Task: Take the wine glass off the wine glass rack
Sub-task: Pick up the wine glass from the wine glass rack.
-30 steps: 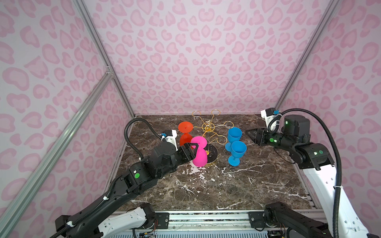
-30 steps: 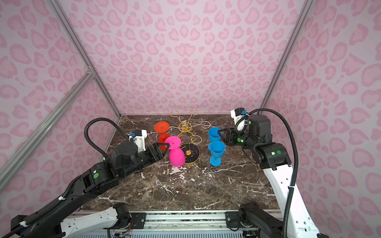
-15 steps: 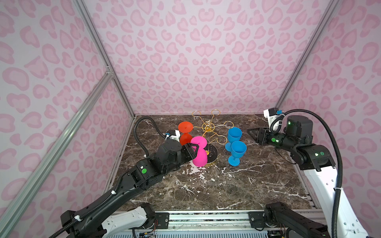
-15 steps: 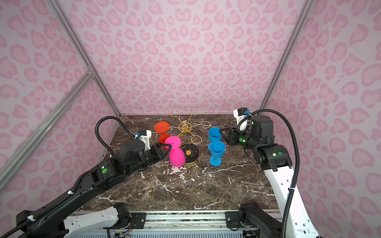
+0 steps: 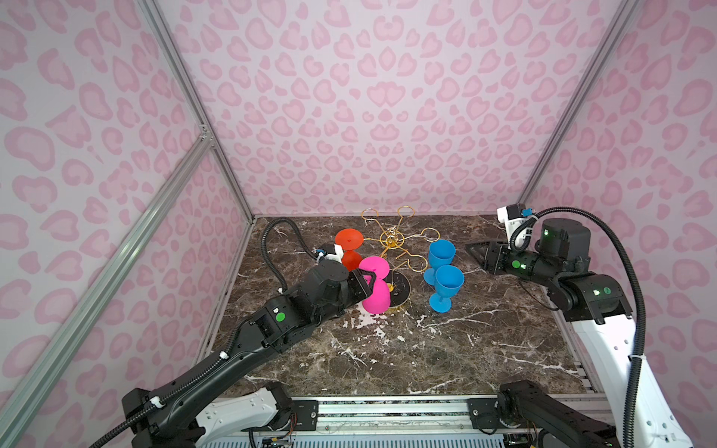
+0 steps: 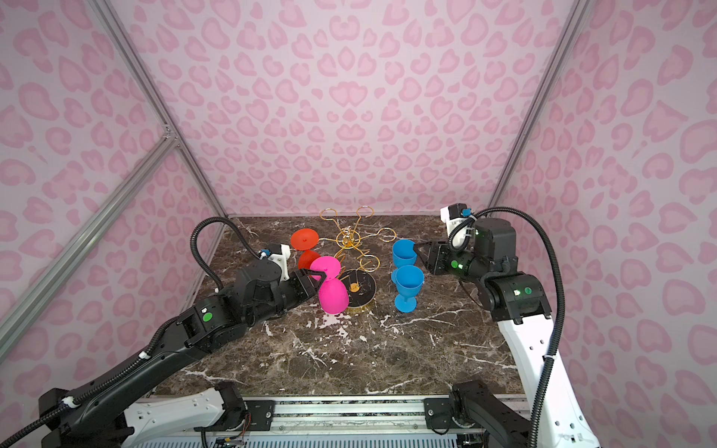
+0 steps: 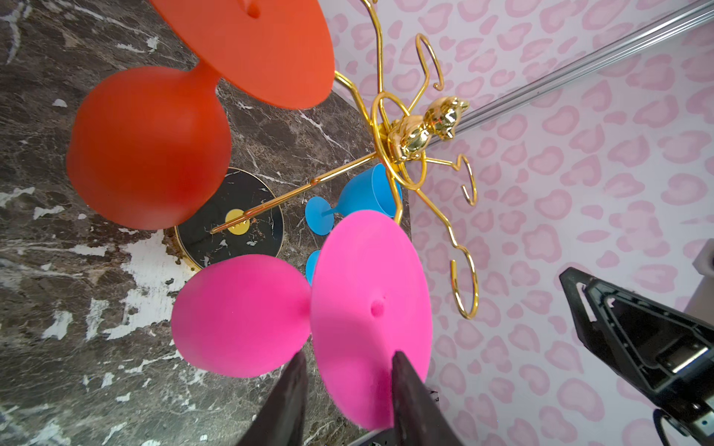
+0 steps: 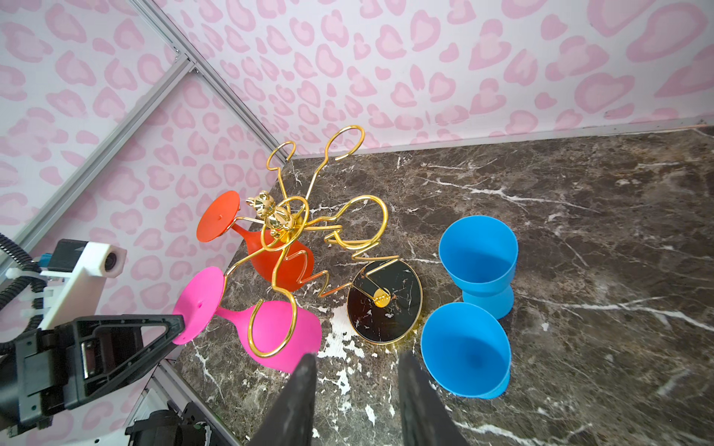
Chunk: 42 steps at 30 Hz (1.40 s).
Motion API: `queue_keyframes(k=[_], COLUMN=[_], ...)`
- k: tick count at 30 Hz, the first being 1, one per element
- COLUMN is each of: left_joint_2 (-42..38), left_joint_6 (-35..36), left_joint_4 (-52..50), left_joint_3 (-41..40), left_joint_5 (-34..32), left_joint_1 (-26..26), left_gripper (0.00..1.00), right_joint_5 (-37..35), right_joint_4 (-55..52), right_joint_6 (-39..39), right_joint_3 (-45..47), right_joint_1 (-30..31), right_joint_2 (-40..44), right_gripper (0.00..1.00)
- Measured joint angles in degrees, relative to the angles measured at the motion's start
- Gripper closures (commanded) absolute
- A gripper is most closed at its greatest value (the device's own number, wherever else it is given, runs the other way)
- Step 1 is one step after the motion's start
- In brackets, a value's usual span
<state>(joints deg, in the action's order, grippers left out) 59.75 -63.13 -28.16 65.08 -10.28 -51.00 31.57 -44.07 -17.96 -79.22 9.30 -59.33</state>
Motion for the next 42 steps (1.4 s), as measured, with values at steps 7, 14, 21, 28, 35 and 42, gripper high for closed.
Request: queue_keyframes(k=[7,14,21,28,35,42], left_joint_2=[-0.1,-0.3,-0.7,0.1,0.7,-0.3], left_joint_6=[-0.9,-1.3,-1.8,-2.8,-4.3,-8.5], left_joint_4=[0.5,0.8,0.8,1.3,1.0,0.6], left_joint_3=[0.0,0.0,0.0,0.9,1.9,1.6], left_joint_5=[-0.1,-0.3,-0.5,-0.4,-0.7,-1.7], left_joint_1=[0.0,0.0,0.0,0.0,0.0,0.0], left_gripper=[0.75,0.79,0.85,0.92,0.96,0.96], right_joint_5=[0.5,1.1,1.5,2.6,3.4,3.6], right_joint_4=[0.1,0.1,0.1,0.3,0.3,0.5], right_joint_6=[0.0,0.0,0.0,0.0,0.0,0.2], right_joint_3=[0.6,1.0,1.3,1.9,1.9,1.9], right_joint_1=[-0.9,-1.2,-1.7,-2.1,-2.4,-2.6], right_joint_2=[0.5,0.7,0.9,1.5,1.6,1.9], right_gripper=[0.63,0.63,0.63,0.64,0.64,0.64])
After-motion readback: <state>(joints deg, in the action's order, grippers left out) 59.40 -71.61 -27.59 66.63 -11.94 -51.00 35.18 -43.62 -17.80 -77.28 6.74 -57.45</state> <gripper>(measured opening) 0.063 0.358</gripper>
